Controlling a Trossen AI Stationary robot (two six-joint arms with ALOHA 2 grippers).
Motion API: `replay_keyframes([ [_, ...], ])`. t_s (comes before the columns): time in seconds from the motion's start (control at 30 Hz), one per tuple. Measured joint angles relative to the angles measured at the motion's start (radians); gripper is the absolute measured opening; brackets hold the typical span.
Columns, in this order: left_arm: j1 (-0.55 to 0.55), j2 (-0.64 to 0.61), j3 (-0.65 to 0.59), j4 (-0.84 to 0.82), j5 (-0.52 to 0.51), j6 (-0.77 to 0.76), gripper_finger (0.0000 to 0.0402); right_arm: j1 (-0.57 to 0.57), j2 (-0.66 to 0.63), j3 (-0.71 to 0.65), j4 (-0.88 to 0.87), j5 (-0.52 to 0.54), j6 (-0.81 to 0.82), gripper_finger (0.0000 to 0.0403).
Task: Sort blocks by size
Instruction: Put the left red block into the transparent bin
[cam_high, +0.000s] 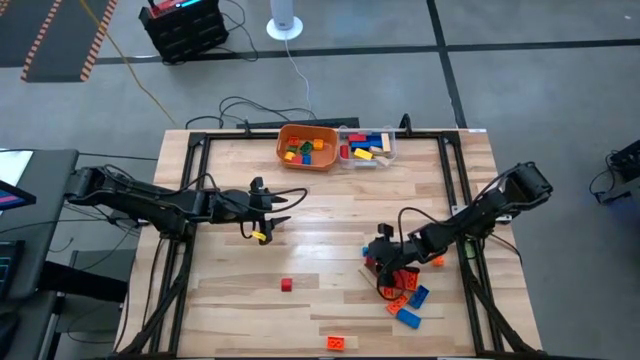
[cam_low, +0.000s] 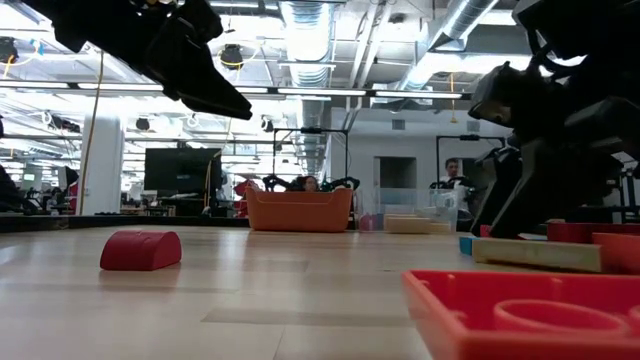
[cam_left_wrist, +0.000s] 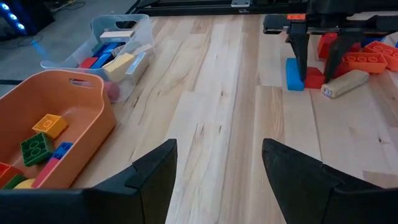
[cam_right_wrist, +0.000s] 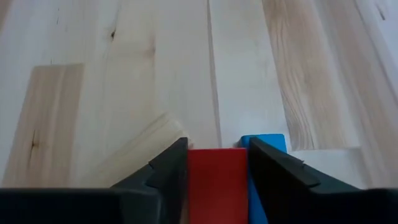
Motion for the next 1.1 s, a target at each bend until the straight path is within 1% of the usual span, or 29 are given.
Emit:
replay_keyframes([
  [0.1,0.0,0.0,0.0,-0.008,0.0,0.0,0.0231,-0.012,-0.006,-0.001,-0.005,0.002,-0.033,0.0166],
  [0.17,0.0,0.0,0.0,-0.019,0.0,0.0,0.0231,-0.025,-0.018,-0.002,-0.012,0.002,-0.048,0.0157],
  [0.27,0.0,0.0,0.0,-0.02,0.0,0.0,0.0231,-0.043,-0.043,0.003,-0.033,0.001,-0.082,0.0157],
  [0.37,0.0,0.0,0.0,-0.02,0.0,0.0,0.0231,-0.068,-0.081,0.025,-0.072,0.003,-0.124,0.0171],
  [0.47,0.0,0.0,0.0,-0.019,0.0,0.0,0.0231,-0.096,-0.139,0.049,-0.091,0.048,-0.167,0.0173],
  [0.57,0.0,0.008,0.0,-0.006,-0.01,0.007,0.0231,-0.134,-0.186,0.058,-0.094,0.091,-0.237,0.0167],
  [0.63,0.0,0.02,0.0,0.007,-0.015,0.011,0.0231,-0.176,-0.215,0.063,-0.067,0.126,-0.284,0.0164],
  [0.77,0.0,0.063,0.0,0.042,-0.016,0.019,0.0231,-0.307,-0.236,0.063,0.018,0.194,-0.401,0.0168],
  [0.87,0.0,0.099,0.0,0.078,-0.016,0.019,0.0231,-0.447,-0.222,0.063,0.171,0.213,-0.486,0.0172],
  [1.0,0.0,0.134,0.0,0.109,-0.016,0.018,0.0231,-0.646,-0.168,0.065,0.339,0.177,-0.554,0.0172],
  [1.1,0.0,0.138,0.0,0.11,-0.016,0.019,0.0231,-0.789,-0.137,0.107,0.326,0.114,-0.546,0.0169],
])
